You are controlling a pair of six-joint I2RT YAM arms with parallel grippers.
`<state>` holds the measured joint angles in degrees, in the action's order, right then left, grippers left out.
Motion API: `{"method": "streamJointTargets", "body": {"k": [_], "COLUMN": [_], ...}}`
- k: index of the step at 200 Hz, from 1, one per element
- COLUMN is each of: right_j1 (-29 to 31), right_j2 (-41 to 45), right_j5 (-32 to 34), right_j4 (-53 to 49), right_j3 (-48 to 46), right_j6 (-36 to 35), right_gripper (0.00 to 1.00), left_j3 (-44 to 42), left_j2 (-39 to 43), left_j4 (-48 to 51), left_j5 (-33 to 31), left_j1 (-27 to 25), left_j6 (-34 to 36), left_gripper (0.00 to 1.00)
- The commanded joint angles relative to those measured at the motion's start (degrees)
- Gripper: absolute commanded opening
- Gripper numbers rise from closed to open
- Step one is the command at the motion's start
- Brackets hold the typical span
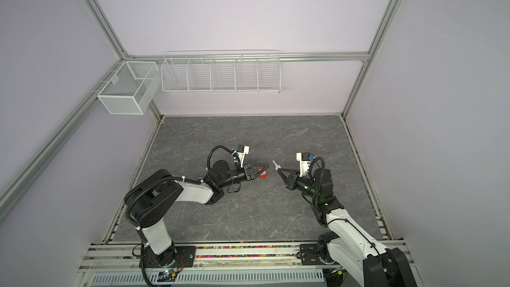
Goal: Unlock with the key
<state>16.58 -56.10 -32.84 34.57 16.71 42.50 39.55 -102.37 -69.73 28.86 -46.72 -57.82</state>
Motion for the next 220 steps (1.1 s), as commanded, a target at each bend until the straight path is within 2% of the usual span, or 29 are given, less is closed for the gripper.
{"method": "streamJointTargets", "body": {"k": [1,29,87,150,220], "right_j1": [-0.31,-0.31,0.11,2.35,2.83], "right_j2": [-0.81,-1.91,-2.85,-8.29,-6.32], "right_j5": [-1.38,-2.09,-3.25,-3.57,-3.52], "right_j4": [8.07,8.46,12.16,20.33,16.77], "right_j3": [0.42,1.64,2.20,2.27,3.29], "right_j6": [5.17,5.41,7.87,11.20,9.71], "right_gripper": [0.06,0.06,0.06,0.06,0.06], "left_j3": [-1.87,-1.10,1.44,4.05,1.93], "left_j2": [2.99,2.16,-0.02,-2.48,-2.55], "left_j4": [-11.39,-11.39,-11.39,-11.39,-11.30], "left_j5": [2.12,3.78,3.43,3.36,0.24], "left_j1": [1.77,2.86,2.69,1.54,1.63], "left_j6": [0.77,-0.10,-0.38,-1.33,-0.28], "left_gripper": [0.28,0.33,0.33,0.33,0.30]}}
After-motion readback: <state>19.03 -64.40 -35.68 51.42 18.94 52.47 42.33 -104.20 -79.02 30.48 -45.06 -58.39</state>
